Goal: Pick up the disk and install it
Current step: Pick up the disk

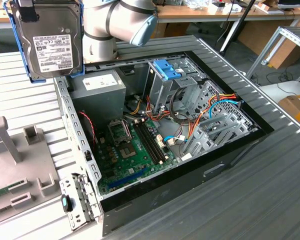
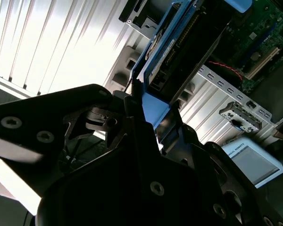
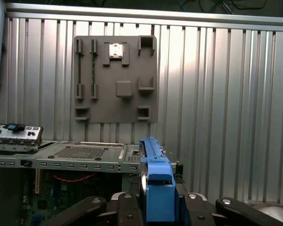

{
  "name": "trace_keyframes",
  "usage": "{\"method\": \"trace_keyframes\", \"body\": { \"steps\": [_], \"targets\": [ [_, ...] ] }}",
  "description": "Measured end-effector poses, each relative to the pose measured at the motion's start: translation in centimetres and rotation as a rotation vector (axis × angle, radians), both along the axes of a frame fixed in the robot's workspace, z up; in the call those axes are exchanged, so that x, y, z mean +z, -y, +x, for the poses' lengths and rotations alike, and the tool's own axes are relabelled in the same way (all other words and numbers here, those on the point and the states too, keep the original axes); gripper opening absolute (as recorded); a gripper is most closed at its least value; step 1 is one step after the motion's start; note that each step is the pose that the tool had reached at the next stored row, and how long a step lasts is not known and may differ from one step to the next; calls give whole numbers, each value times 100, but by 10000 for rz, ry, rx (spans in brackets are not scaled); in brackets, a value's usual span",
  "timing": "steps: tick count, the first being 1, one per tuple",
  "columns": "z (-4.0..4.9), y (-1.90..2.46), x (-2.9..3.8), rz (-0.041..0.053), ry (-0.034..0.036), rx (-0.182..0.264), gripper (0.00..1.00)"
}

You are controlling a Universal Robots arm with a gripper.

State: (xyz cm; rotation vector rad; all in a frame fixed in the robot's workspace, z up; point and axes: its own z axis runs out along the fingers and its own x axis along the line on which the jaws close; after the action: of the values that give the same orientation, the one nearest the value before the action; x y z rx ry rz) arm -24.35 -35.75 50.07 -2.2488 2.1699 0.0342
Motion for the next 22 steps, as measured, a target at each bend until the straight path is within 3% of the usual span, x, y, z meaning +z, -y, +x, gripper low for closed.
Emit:
{"method": "trace_keyframes", "body": {
  "steps": [7,16,18,22],
  "targets": [
    [198,0,0,0,0,0,36],
    [267,0,0,1,1,2,36],
    [345,-1,0,1,0,0,36],
    [584,-7,0,1,1,0,36]
  ]
}}
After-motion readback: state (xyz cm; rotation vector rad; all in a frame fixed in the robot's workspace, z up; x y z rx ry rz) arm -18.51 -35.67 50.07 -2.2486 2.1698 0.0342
